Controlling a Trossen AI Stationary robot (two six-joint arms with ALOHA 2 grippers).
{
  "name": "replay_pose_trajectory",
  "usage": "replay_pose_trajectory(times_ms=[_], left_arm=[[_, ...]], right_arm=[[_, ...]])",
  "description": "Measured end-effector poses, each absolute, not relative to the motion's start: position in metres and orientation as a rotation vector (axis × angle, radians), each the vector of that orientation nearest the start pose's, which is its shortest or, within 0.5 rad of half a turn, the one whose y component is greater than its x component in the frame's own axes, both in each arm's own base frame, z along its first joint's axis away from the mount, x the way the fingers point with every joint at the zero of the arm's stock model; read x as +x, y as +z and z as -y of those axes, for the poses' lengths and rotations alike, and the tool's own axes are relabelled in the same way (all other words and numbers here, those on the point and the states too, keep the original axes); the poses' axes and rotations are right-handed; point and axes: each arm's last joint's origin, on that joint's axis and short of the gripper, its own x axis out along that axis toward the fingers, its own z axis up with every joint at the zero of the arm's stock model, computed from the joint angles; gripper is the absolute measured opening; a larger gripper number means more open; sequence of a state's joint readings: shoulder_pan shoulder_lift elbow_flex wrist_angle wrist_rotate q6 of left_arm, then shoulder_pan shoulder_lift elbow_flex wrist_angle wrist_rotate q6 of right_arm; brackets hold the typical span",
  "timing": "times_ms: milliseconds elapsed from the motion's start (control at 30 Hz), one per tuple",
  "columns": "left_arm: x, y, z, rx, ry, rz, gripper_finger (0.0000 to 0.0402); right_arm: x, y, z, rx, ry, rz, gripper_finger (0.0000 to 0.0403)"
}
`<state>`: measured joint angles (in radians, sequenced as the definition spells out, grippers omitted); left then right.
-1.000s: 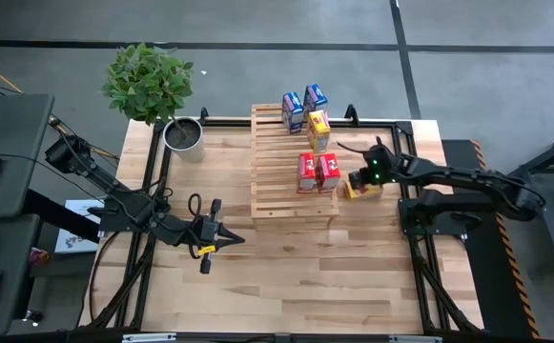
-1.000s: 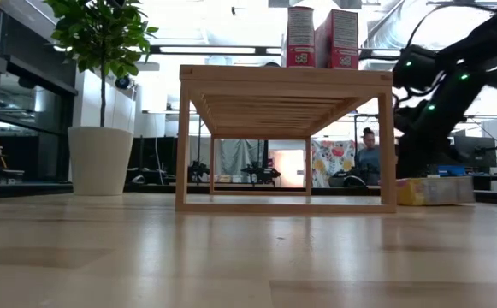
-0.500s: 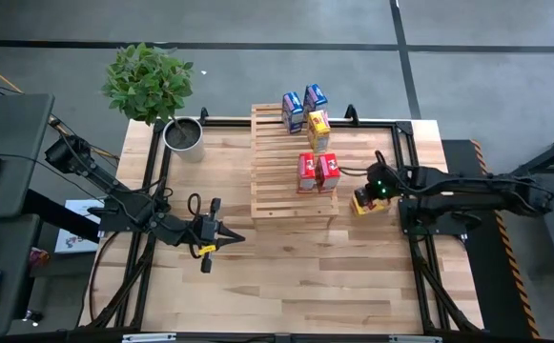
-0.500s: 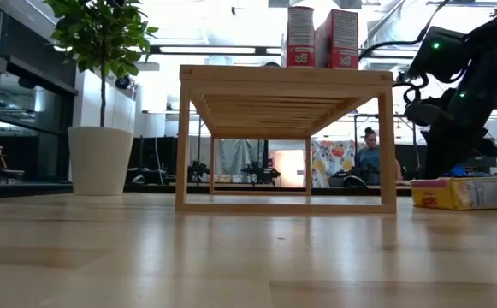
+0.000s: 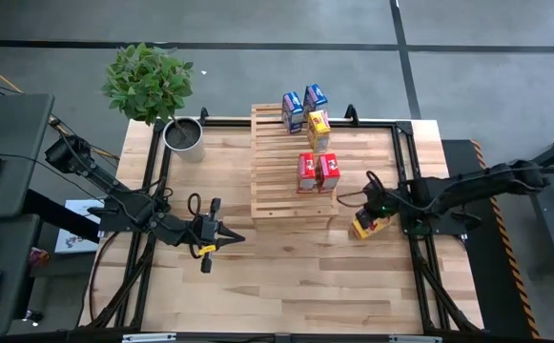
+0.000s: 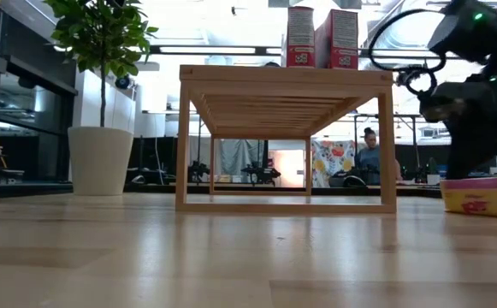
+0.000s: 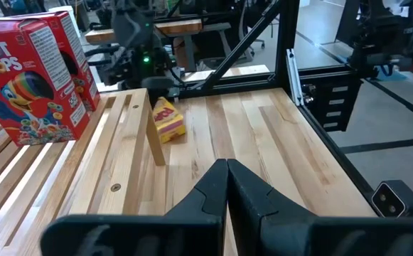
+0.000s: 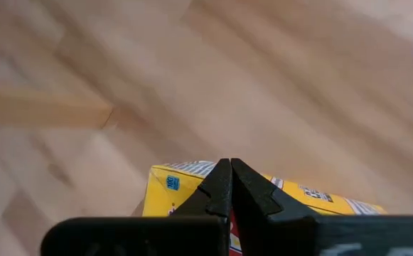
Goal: Stack cereal on shelf
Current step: Put the yellow cereal box on the shelf aligned with the other yellow cereal box
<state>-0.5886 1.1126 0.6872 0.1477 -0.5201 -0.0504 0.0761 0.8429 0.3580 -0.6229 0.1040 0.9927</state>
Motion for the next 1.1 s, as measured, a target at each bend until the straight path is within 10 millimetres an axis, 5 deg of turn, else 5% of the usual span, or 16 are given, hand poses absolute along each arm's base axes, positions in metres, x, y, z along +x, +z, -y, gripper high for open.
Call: replay_pose_trajectory(times_ms=[300,533,667,900,1100], left_arm=[[0.208,0.268,0.122,0.096,-0.064,-0.238,0.0],[0.208,0.269,0.122,0.096,-0.064,-0.237,0.0],[0.208,0.269,0.122,0.097,-0.064,-0.238,0.0],[0.208,0.269,0.122,0.096,-0.064,-0.238,0.0],[0.208,0.268,0.122,0.096,-0.064,-0.238,0.0]], right_arm=[[0.133,0.155,-0.044,0.852,-0.418,-0.972,0.0],[0.154,0.153,-0.075,0.821,-0.283,-0.836,0.0],[0.167,0.171,-0.093,0.721,-0.216,-0.875,0.0],[0.155,0.221,-0.104,0.619,-0.57,-1.036,0.0],[0.143,0.202,-0.104,0.63,-0.921,-1.32,0.0]])
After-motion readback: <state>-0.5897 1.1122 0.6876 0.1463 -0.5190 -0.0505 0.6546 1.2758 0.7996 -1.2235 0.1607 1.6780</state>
